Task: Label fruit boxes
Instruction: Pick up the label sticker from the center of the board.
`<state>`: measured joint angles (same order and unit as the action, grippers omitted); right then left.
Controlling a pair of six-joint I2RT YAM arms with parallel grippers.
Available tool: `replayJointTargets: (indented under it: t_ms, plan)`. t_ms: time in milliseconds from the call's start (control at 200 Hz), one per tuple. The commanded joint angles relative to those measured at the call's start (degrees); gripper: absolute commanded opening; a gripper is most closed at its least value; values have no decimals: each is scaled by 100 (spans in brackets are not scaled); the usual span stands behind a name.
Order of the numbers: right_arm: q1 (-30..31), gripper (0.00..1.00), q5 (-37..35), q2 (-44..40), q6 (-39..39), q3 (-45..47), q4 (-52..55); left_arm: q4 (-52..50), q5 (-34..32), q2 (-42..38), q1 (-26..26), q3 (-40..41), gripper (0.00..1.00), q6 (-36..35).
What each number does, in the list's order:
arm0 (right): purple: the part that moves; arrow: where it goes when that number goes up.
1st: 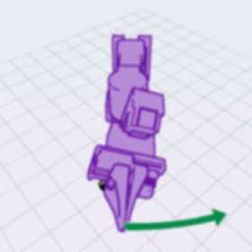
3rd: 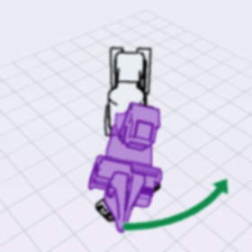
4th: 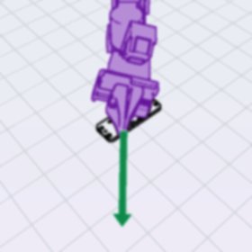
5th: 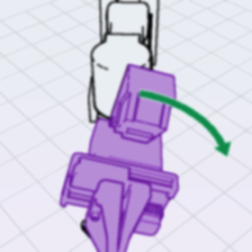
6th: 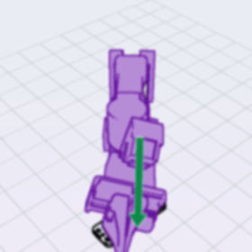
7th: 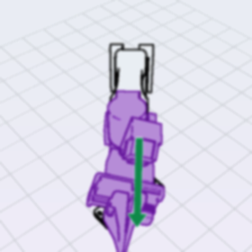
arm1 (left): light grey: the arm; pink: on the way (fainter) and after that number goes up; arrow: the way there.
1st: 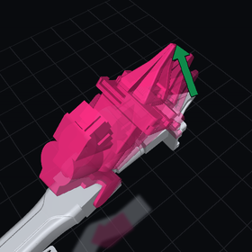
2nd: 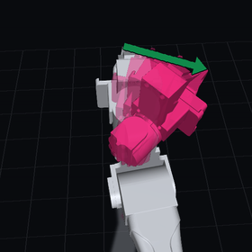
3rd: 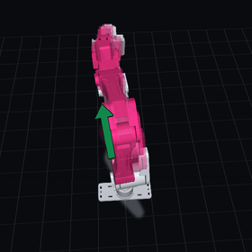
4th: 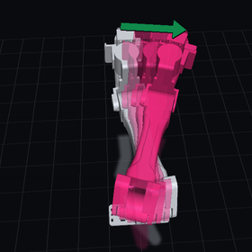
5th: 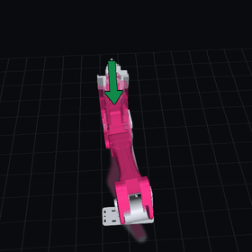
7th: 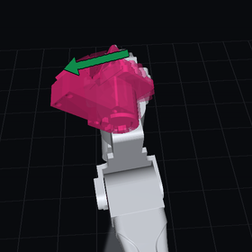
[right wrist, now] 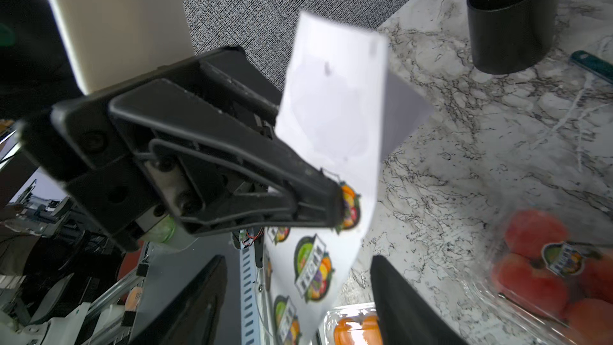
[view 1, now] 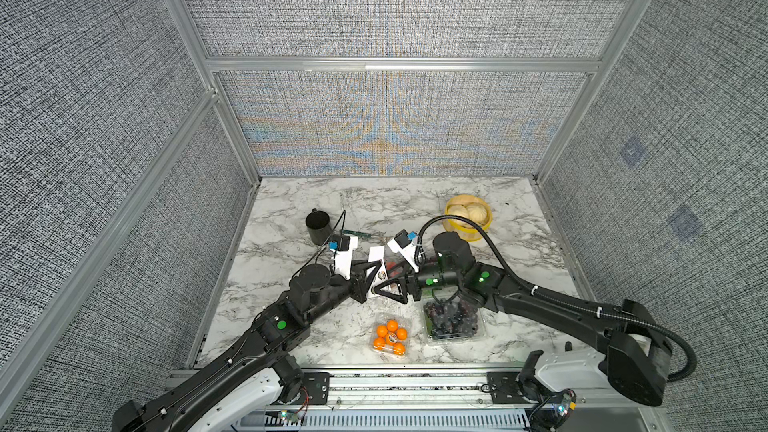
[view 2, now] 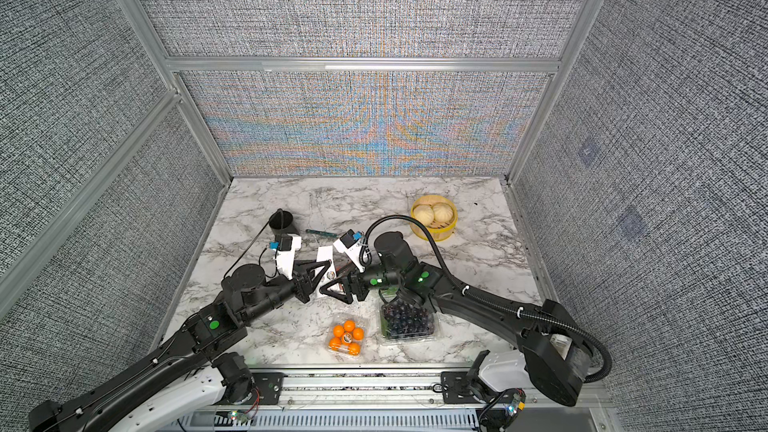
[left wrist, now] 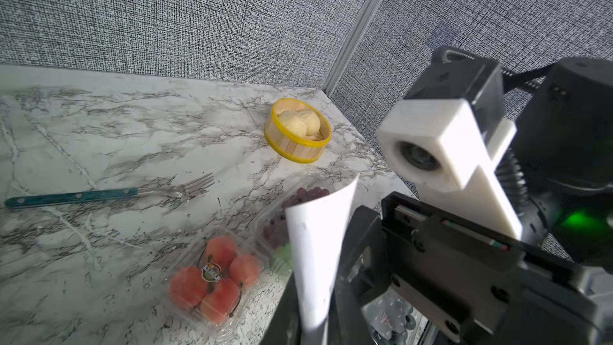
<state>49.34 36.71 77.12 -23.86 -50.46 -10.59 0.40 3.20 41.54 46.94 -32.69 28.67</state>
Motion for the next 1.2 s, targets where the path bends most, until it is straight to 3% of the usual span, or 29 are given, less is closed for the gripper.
replayJointTargets:
  t_ms: [0, 50, 100, 415, 520, 585, 681, 751, 831, 956, 1091, 1196]
  plan:
    - [-158, 51, 114, 3, -227, 105, -457, 170, 40, 21, -5, -29, 18, -107]
    - [-271, 34, 196, 59, -420, 188, -716, 190, 23, 30, -9, -10, 18, -98]
    - [-373, 28, 389, 132, -571, 234, -945, 203, 30, 45, -7, 3, 19, -98]
    - [-443, 32, 1029, 391, -660, 194, -1433, 320, 102, 30, -8, 91, 19, -44]
    - [-443, 18, 981, 304, -616, 266, -1396, 311, 59, 4, -7, 104, 19, -62]
    - [-452, 0, 856, 136, -518, 363, -1327, 318, 64, -14, -7, 105, 24, -90]
    - [-465, 0, 583, -228, -78, 362, -750, 483, 157, -87, -18, 137, 46, -169]
    - [-516, 0, 407, -578, 249, 410, -428, 815, 575, -191, -52, 192, 62, -273]
    - [-604, 0, 266, -1112, 543, 550, -231, 1495, 1604, -251, -57, 274, 75, -485]
    - [-629, 0, 331, -1952, 986, 761, -1, 2633, 3096, -55, -59, 261, 77, -473]
    - [-645, 0, 865, -2557, 962, 1044, -289, 3426, 3858, 457, -61, 58, 80, -266]
    - [-645, 0, 1008, -2816, 883, 1122, -390, 3800, 4076, 808, -62, -50, 84, -141]
